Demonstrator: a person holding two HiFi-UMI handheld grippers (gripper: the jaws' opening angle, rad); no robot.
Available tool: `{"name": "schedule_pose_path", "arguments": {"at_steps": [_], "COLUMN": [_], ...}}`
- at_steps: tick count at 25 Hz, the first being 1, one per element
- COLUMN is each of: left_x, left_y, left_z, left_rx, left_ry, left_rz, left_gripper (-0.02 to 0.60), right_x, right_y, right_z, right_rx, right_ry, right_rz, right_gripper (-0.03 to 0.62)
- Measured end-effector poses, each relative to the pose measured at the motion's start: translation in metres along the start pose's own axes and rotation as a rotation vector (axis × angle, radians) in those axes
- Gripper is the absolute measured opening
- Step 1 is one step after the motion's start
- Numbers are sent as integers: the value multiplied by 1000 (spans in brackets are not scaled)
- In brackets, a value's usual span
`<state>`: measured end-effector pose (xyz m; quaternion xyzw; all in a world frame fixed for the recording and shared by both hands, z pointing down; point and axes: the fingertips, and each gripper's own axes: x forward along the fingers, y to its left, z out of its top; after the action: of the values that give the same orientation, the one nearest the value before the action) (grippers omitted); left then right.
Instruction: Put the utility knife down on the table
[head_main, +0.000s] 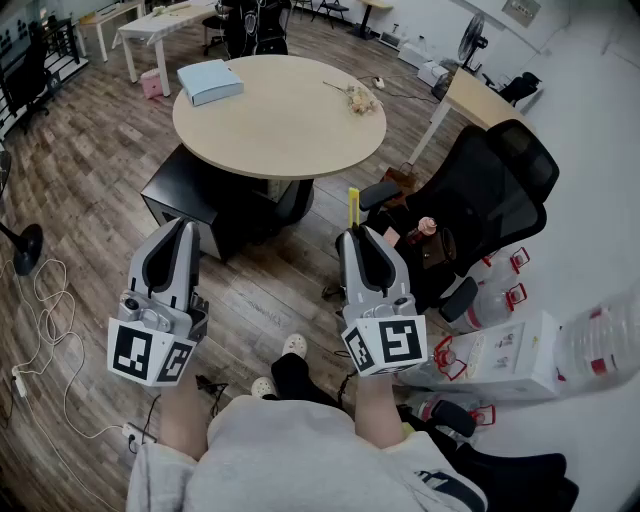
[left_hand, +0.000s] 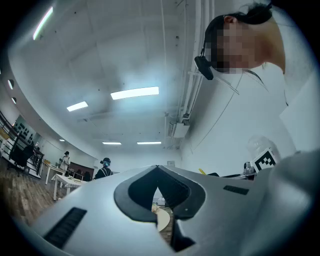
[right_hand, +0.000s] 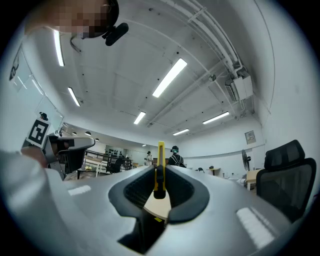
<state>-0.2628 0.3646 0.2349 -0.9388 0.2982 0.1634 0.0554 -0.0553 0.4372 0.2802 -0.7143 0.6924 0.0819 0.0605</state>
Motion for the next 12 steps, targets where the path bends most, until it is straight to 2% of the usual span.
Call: {"name": "schedule_pose_path", "arguments": {"at_steps": [12], "left_x": [46], "left_y": [21], "left_z": [-17], "left_rx": [-1], "left_ry": [3], "left_rz": [16], "left_gripper": [8], "right_x": [49], "right_y": [-28], "right_z": [-12], "right_rx": [27], "right_ry": [3], "right_rz": [6], "right_gripper": [74]}}
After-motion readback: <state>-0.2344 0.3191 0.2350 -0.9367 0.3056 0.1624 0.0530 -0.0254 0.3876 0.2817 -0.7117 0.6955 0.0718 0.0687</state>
